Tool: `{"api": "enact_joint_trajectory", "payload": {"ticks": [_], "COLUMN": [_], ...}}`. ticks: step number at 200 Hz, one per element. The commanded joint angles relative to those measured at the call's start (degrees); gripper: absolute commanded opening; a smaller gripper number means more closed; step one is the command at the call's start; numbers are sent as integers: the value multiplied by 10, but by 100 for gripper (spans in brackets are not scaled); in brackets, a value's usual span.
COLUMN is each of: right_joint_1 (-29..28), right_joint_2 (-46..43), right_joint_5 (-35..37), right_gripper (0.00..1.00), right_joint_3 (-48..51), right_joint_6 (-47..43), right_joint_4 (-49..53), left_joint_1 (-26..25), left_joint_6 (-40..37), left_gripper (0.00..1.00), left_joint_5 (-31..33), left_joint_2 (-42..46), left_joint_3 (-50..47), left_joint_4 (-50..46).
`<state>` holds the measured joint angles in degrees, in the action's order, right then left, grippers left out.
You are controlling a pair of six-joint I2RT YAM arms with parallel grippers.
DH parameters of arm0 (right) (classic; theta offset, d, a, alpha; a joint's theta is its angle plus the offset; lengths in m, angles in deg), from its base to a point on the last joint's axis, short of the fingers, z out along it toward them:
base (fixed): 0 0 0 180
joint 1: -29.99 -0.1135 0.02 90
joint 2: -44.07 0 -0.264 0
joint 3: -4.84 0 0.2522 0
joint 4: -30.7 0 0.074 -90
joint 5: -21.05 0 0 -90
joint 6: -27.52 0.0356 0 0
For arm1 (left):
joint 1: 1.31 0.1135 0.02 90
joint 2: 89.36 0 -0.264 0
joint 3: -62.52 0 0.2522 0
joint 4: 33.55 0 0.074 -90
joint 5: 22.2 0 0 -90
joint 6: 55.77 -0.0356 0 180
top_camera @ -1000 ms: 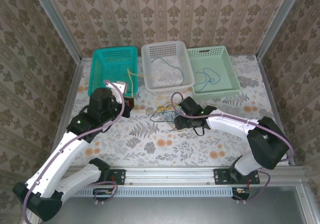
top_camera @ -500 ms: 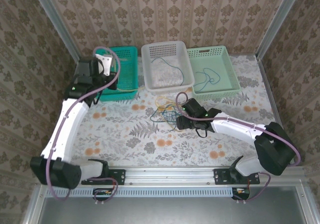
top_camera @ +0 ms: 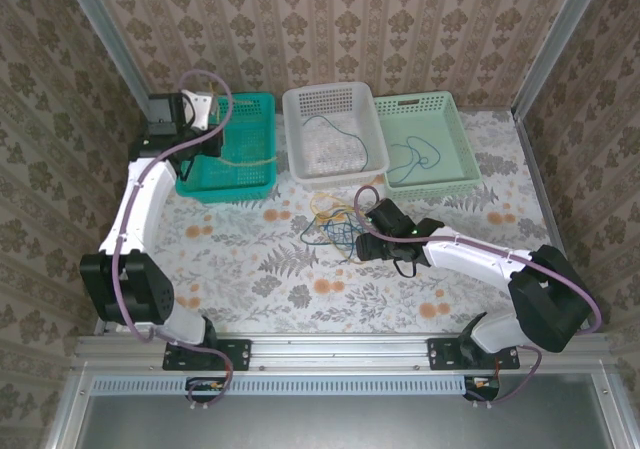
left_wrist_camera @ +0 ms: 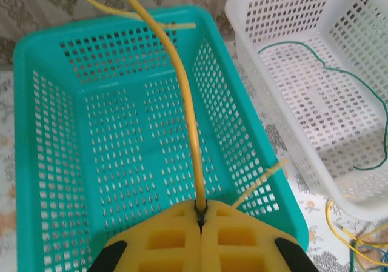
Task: Untangle the cables
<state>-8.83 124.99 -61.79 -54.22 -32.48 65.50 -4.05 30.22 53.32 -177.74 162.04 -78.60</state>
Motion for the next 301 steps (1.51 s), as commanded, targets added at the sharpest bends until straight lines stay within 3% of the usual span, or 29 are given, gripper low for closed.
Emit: {"api": "enact_joint_trajectory", "payload": {"ticks": [1, 64, 113, 120, 128, 138, 160, 170, 173, 195, 227, 270, 301], "right_joint_1": [5, 13, 22, 25, 28, 33, 55, 69, 73, 91, 92, 102, 105], "right_joint_2": [-27, -42, -69, -71, -72, -72, -74, -74, -74, -72, -58, -56, -58], "right_joint_5": [19, 25, 41, 42, 45, 47, 35, 21, 15, -15, -31, -46, -50], "right_gripper": [74, 75, 76, 76, 76, 76, 75, 74, 74, 71, 70, 70, 70], "right_joint_3": [3, 10, -7, -12, -17, -22, -26, -28, -29, -30, -28, -24, -27], "right_joint_6": [2, 2, -13, -14, -14, -11, -2, 5, 7, 27, 58, 81, 82], "right_joint_4": [16, 27, 50, 53, 58, 64, 59, 54, 52, 36, 23, -1, 2], "left_joint_1": [13, 52, 52, 49, 46, 39, 11, -4, -9, -44, -110, -264, -326], "left_joint_6": [-70, -145, -147, -141, -134, -130, -123, -120, -118, -113, -119, -138, -105], "left_gripper": [2, 2, 7, 14, 34, 52, 73, 98, 100, 100, 100, 99, 84], "left_joint_5": [-20, -107, -111, -110, -100, -87, -27, 9, 21, 75, 89, 46, -11], "left_joint_2": [-29, -57, -79, -82, -86, -86, -66, -51, -46, -3, 79, 119, 56], "left_joint_3": [33, 43, 20, 21, 22, 23, 18, 13, 10, -12, -68, -132, -152], "left_joint_4": [-39, -94, -95, -95, -96, -98, -91, -82, -78, -52, -3, -9, -22]}}
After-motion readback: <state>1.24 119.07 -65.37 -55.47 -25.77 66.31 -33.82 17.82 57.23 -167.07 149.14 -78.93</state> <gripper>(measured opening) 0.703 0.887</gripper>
